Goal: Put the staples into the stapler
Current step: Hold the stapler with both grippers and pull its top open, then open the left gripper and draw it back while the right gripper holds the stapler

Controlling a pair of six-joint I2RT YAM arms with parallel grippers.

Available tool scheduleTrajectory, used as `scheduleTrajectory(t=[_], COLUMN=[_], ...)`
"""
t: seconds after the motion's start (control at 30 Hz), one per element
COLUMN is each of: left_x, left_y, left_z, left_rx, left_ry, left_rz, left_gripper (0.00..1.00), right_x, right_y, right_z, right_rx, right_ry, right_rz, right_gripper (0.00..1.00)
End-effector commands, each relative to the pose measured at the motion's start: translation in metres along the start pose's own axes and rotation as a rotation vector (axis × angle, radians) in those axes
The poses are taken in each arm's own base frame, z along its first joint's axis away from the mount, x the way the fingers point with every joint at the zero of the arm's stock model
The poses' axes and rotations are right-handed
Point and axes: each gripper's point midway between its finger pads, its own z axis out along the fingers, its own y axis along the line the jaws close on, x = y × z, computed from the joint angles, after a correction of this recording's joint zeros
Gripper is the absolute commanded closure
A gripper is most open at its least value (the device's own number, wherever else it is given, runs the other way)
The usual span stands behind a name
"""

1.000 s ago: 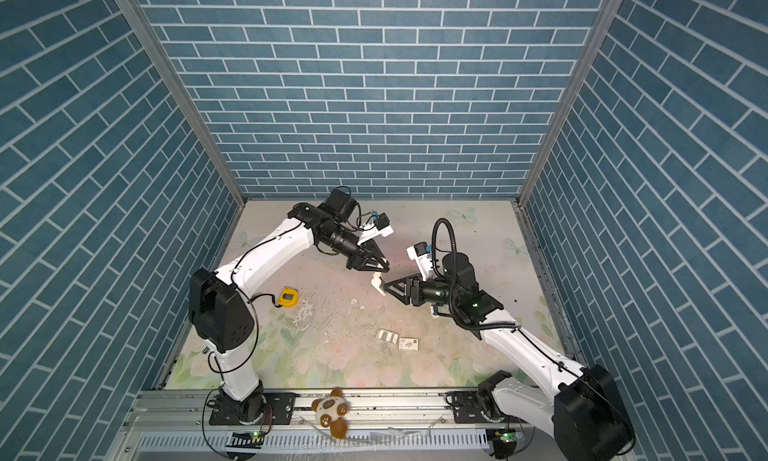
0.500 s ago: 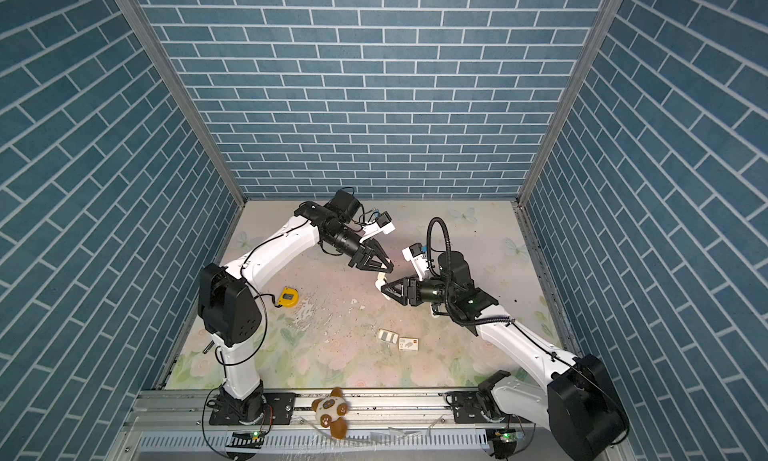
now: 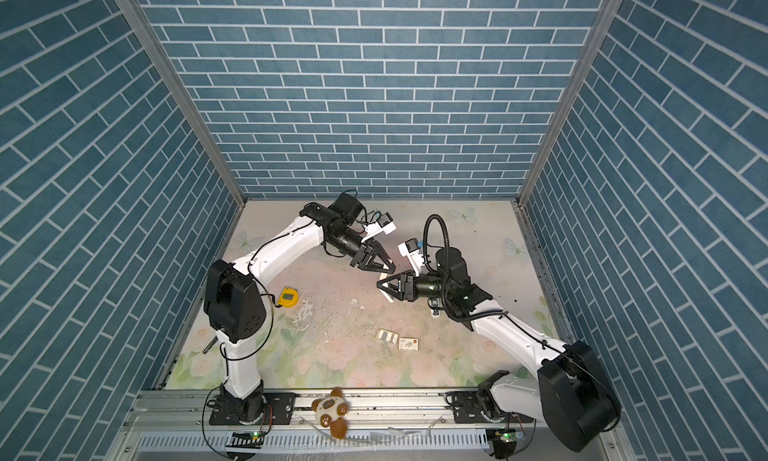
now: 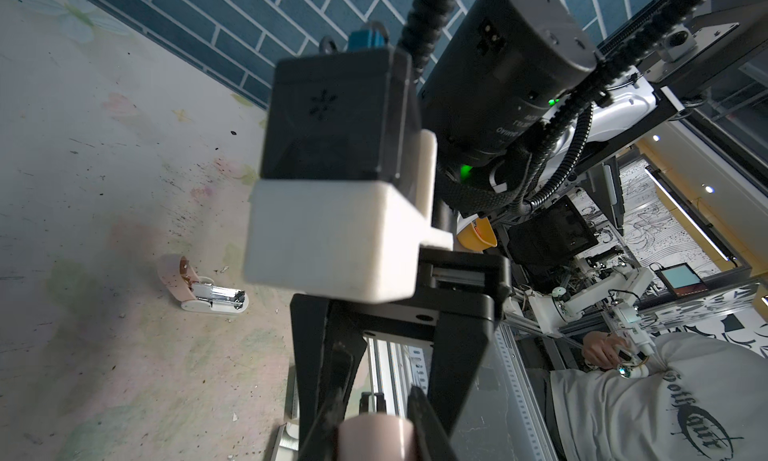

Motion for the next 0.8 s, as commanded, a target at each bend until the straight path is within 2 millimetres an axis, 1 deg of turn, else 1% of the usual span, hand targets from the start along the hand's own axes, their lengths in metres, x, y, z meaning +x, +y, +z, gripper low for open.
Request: scheduleTrajectory(t=[0.0, 0.07, 0.2, 0.3, 0.4, 0.53, 0.67, 0.73, 0.77], left_x=[-0.007, -0.008, -0.008, -0.009, -0.008, -0.006, -0.007, -0.007, -0.007], left_y=[-0.008, -0.010, -0.012, -0.013, -0.014, -0.013, -0.013, -0.013, -0.013], left_z=[-0.003, -0.003, -0.004, -0.004, -0.005, -0.005, -0.006, -0.007, -0.007], left_rx=[0.035, 0.040, 0.036, 0.031, 0.023, 0.001, -0.014, -0.027, -0.032], left_ry=[-0.024, -0.027, -0.028, -0.028, -0.029, -0.025, -0.022, -0.018, -0.017], left_rz=[0.003, 0.005, 0.014, 0.019, 0.021, 0.031, 0.040, 0.046, 0.049], left_gripper=[1.00, 1.00, 1.00, 1.00, 0.97, 0.82, 0.67, 0.57, 0.55], right_x=[-0.006, -0.005, -0.005, -0.006, -0.006, -0.008, -0.010, -0.011, -0.012], right_y=[0.012, 0.012, 0.011, 0.010, 0.007, 0.002, -0.002, -0.003, -0.004], right_z=[0.000, 0.000, 0.001, 0.002, 0.003, 0.004, 0.006, 0.006, 0.007], right_rx=[-0.046, -0.051, -0.062, -0.059, -0.048, -0.027, -0.006, 0.001, 0.007], right_ry=[-0.015, -0.017, -0.022, -0.023, -0.025, -0.032, -0.028, -0.027, -0.026], right_rz=[-0.021, -0.017, -0.007, -0.002, 0.003, 0.008, 0.010, 0.010, 0.011], right_gripper=[0.58, 0.61, 0.72, 0.79, 0.84, 0.86, 0.87, 0.87, 0.87])
